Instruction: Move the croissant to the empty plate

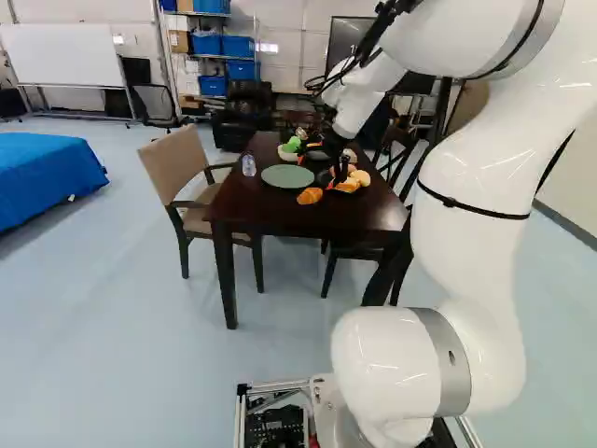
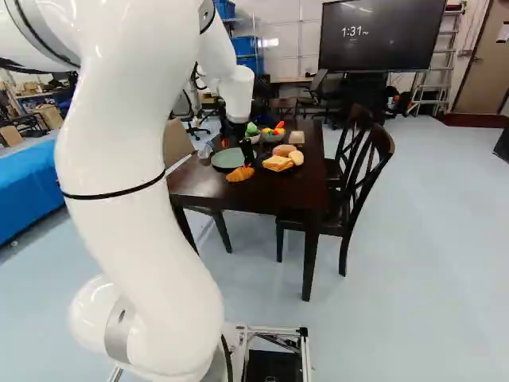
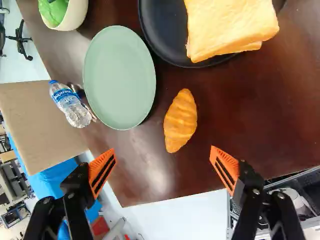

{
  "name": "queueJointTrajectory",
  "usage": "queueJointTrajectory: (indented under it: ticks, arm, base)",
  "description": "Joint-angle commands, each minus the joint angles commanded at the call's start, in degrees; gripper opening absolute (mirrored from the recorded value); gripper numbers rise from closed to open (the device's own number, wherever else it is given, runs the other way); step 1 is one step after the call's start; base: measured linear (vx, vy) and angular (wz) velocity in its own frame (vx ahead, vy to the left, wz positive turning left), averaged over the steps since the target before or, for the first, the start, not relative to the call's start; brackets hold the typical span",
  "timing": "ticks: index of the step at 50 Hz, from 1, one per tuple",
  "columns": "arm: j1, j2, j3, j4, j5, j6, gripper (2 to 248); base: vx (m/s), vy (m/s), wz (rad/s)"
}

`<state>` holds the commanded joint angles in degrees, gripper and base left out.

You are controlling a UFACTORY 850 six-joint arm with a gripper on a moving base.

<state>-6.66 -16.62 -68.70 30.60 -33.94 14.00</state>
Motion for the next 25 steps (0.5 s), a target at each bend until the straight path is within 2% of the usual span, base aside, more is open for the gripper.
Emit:
queueJointTrajectory:
  ticks: [25]
  arm:
    - [0.2,-2.5,-3.1,0.0,-0.8,0.0,247]
  base:
    - [0.0,0.0,0.0]
